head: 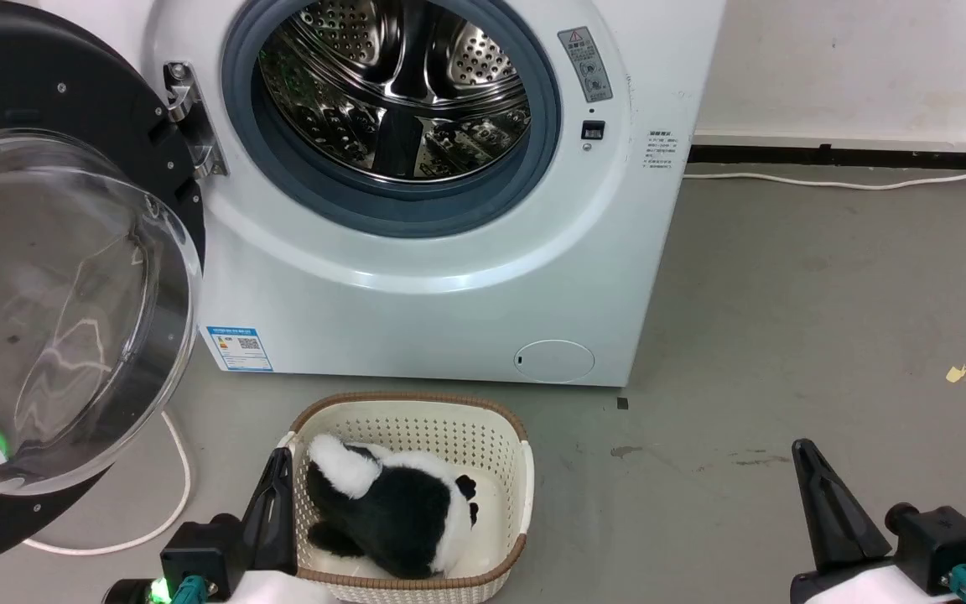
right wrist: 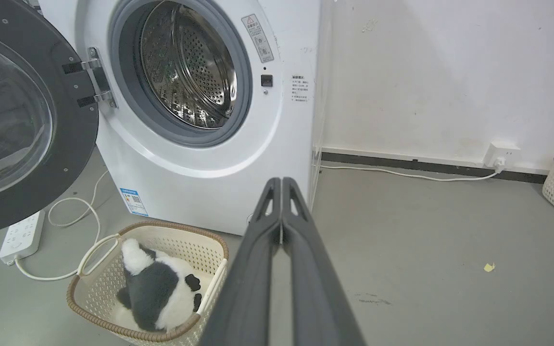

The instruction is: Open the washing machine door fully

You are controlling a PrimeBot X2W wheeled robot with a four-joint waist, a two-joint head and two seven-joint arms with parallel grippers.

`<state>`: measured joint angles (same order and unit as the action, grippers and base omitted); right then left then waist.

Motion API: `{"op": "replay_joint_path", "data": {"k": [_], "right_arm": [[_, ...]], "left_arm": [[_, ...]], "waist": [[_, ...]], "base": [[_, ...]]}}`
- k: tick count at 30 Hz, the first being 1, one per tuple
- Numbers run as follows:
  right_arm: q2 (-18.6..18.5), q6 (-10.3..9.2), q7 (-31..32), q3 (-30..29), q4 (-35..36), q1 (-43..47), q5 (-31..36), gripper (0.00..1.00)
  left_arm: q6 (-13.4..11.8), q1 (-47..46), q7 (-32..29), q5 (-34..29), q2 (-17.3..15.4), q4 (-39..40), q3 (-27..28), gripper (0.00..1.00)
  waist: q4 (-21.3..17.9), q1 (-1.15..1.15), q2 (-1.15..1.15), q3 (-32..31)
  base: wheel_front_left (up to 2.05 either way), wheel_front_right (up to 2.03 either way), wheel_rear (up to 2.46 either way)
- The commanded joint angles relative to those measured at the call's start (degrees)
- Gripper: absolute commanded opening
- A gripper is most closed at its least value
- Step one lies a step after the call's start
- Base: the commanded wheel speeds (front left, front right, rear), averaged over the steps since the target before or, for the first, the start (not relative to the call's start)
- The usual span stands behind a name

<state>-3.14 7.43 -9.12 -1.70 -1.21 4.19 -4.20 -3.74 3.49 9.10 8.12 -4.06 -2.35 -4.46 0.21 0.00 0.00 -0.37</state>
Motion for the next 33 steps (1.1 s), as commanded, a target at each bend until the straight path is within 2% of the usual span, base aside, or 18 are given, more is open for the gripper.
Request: {"op": "replay_joint_path", "data": {"k": [1,33], "right_arm": [[0.1,0.02,0.5,0.1,0.3,-1.2,0.6,0.00],[0.2,0.04,4.2,0.8,0.7,-2.5,2.2,0.00]], "left_arm": [[0.6,-0.7,-0.5,-0.9,0.3,0.2,0.5,0.00],[2.0,-1.9,-4.2,-4.0,0.7,1.1,2.2,0.00]], "waist": [[0.0,0.00,0.00,0.0],[-0.1,0.00,0.00,0.2]], "base": [[0.00,0.00,0.00],[0.00,0.00,0.00]]}}
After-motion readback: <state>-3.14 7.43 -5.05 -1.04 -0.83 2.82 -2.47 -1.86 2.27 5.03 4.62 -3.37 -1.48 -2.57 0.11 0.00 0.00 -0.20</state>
